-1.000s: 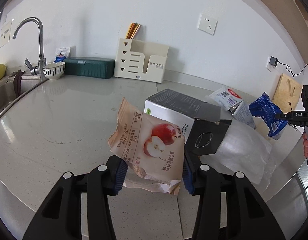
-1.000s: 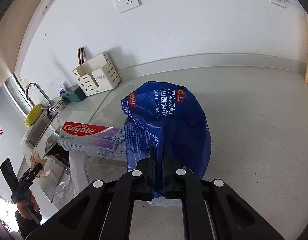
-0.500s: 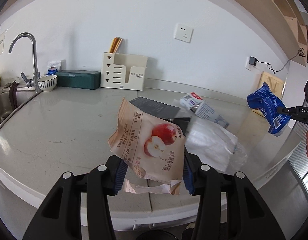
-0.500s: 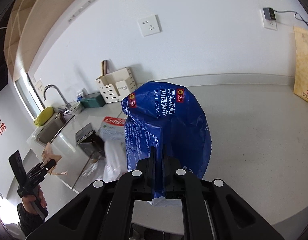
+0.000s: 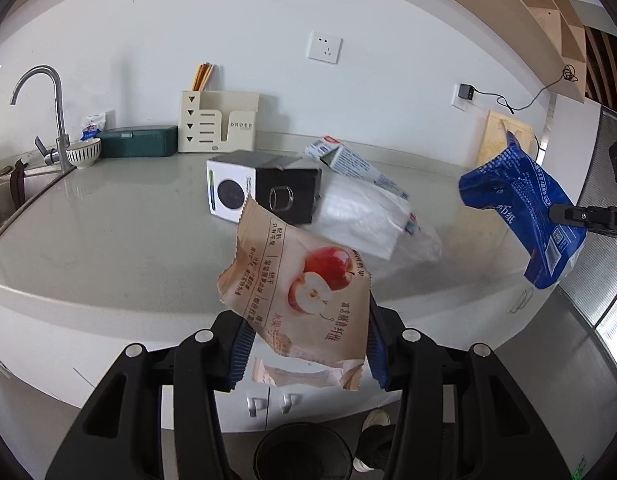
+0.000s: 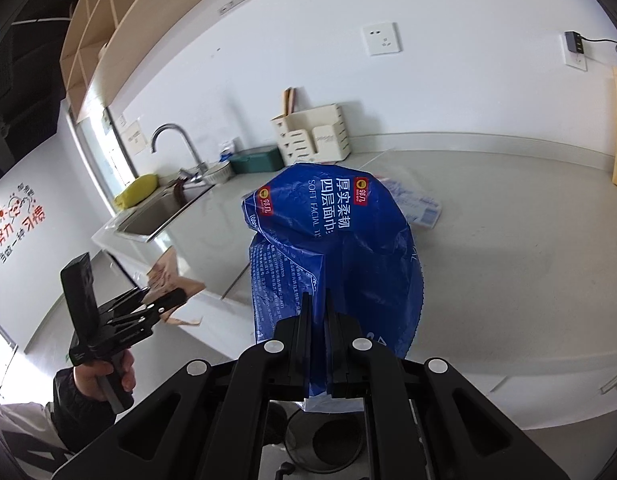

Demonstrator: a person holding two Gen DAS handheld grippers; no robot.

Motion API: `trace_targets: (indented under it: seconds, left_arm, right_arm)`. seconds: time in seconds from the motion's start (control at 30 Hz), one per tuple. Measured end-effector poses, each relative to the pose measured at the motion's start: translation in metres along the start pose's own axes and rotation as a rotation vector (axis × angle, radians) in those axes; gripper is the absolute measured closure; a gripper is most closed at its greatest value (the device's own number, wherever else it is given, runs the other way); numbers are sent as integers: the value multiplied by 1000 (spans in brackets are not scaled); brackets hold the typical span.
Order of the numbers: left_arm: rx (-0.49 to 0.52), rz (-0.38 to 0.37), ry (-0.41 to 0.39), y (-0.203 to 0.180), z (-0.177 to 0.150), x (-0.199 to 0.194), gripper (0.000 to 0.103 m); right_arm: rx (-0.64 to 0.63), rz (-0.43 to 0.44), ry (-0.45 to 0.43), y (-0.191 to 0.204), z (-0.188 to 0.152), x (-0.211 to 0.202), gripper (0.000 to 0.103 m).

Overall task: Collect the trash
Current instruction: 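Carry the wrapper and blue package down over the mesh wastebasket with both tools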

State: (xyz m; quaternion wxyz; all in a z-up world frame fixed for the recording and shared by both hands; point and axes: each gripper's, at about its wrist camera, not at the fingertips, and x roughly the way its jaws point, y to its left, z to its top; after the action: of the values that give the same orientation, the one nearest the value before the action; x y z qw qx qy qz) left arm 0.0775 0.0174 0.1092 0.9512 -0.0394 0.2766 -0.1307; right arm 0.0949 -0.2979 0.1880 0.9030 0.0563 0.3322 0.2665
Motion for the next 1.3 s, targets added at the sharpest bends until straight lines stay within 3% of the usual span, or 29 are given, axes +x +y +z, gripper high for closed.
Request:
trace_targets:
  seconds: [0.3,0.6,0.87,1.3]
  left_arm:
    - [35,-22,98,-12,-62,-3,55]
    - [0,-34,273,-2,-134,31,55]
    - [-48,13,419,19,-189,94,55]
    - [9,-34,642,11,-269,188,55]
  right_arm:
    - [-15,60,108,40,-66,27,94]
    - [30,69,254,32,-130,81,94]
    - [76,37,405,22,-195,171,94]
    - [236,-48,660,-34,-296,309,94]
